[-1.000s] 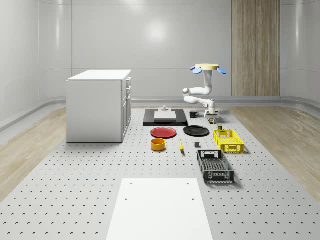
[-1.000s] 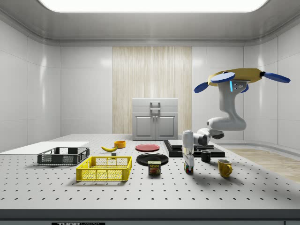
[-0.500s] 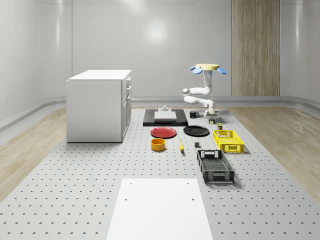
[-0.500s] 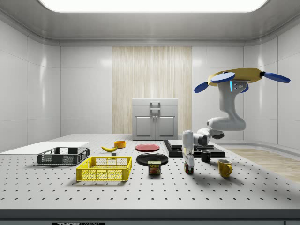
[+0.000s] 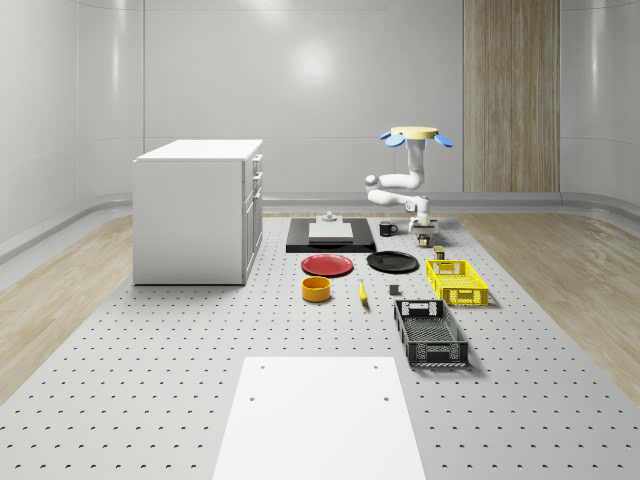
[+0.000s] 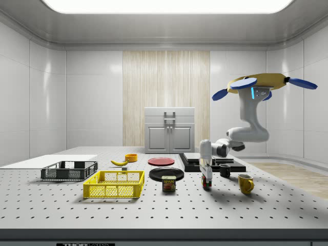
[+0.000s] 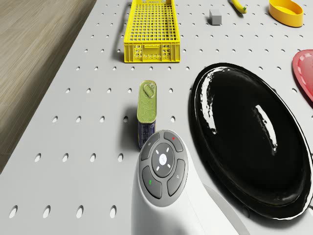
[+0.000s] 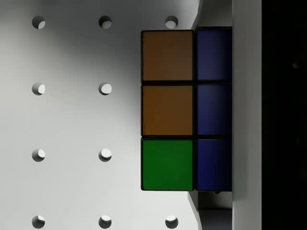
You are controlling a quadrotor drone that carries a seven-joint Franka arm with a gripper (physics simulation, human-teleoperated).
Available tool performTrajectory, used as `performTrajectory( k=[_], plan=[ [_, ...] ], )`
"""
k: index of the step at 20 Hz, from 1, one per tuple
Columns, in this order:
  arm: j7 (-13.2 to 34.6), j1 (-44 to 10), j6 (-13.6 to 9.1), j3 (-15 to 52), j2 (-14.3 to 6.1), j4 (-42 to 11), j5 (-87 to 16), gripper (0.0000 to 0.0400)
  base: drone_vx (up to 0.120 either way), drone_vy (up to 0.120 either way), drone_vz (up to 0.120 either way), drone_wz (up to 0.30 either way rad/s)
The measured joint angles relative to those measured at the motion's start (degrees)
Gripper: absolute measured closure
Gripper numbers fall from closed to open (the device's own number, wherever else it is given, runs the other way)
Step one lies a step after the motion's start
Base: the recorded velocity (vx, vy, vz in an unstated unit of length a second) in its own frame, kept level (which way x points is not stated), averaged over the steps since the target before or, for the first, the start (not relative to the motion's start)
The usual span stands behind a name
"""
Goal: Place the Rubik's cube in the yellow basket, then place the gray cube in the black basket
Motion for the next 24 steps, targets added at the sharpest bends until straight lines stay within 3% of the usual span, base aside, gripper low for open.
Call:
performTrajectory(
  k=[12, 17, 20, 24],
  plan=[
    [0.37, 0.27, -1.21, 3.69, -0.31, -1.2, 3.6, 0.0075, 0.0, 0.0, 0.12, 0.0],
    [0.46, 0.2, -1.08, 3.94, -0.53, -1.25, 3.9, 0.0075, 0.12, 0.0, 0.12, 0.0],
    [0.5, 0.14, -0.97, 4.02, -0.67, -1.25, 4.01, 0.0075, 0.12, 0.013, 0.013, 0.0],
    [0.56, 0.07, -0.82, 4.08, -0.85, -1.25, 4.12, 0.0075, 0.12, 0.12, 0.0, 0.0]
  ],
)
